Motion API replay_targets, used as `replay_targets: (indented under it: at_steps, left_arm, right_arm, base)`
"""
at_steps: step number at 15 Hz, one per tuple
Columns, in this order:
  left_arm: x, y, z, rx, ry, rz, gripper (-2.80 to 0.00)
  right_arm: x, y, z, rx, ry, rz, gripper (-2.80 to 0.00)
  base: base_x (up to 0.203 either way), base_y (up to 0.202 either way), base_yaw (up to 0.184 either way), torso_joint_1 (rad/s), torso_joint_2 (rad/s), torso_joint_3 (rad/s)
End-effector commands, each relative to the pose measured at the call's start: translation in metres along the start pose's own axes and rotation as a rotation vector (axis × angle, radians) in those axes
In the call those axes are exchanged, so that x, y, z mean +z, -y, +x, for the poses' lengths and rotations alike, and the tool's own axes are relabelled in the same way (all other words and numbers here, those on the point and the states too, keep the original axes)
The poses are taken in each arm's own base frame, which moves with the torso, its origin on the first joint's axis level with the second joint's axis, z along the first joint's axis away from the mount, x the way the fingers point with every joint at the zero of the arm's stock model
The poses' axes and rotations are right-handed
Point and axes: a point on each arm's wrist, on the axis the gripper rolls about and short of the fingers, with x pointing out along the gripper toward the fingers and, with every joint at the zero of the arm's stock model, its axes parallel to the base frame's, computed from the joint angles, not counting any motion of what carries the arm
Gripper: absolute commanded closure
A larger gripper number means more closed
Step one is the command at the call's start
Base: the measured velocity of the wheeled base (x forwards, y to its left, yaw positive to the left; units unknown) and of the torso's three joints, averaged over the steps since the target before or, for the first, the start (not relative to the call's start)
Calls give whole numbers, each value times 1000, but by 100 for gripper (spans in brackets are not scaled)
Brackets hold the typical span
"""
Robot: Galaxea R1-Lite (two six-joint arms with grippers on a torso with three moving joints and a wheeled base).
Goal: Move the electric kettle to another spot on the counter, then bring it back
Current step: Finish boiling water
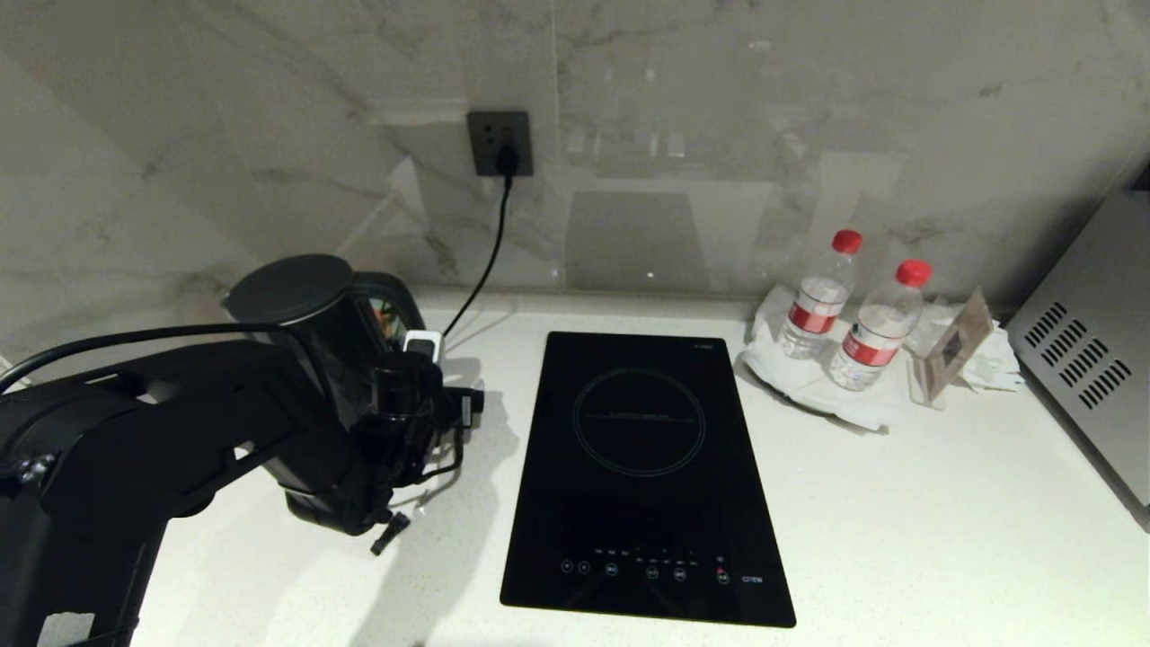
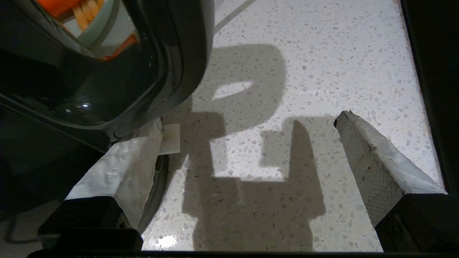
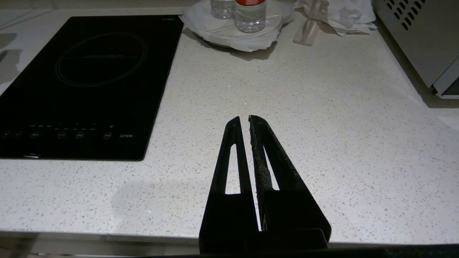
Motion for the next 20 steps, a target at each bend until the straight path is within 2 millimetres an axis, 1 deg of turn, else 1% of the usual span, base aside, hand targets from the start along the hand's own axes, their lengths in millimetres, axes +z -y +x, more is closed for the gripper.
replay_targets:
  at_steps: [1,8,13,14,15,17,18,20]
  left_arm:
    - [-7,2,5,2,-7,2,-280]
    - [-15,2,10,6,-23,8,-280]
    - [-9,4,3,-3,-13,4,-280]
    - [-9,5,0,-8,-16,6,-280]
    - [-11,8,-8,-22,-31,15,-280]
    - [-15,20,-24,-63,-31,25,-280]
    - [-15,22,-28,-71,-17,22,-280]
    - [-26,26,-41,-93,-29,33,-280]
  right_arm:
    - [0,0,0,1,2,0,0]
    - [0,0,0,1,2,0,0]
    - [0,0,0,1,2,0,0]
    - [0,0,0,1,2,0,0]
    - [0,0,0,1,2,0,0]
    - [0,0,0,1,2,0,0]
    - [0,0,0,1,2,0,0]
    - [0,0,0,1,1,0,0]
  base:
    - [0,0,0,0,0,0]
    - [0,0,0,0,0,0]
    - [0,0,0,0,0,0]
    - [0,0,0,0,0,0]
    - [0,0,0,0,0,0]
    - [0,0,0,0,0,0]
    - [0,0,0,0,0,0]
    - [0,0,0,0,0,0]
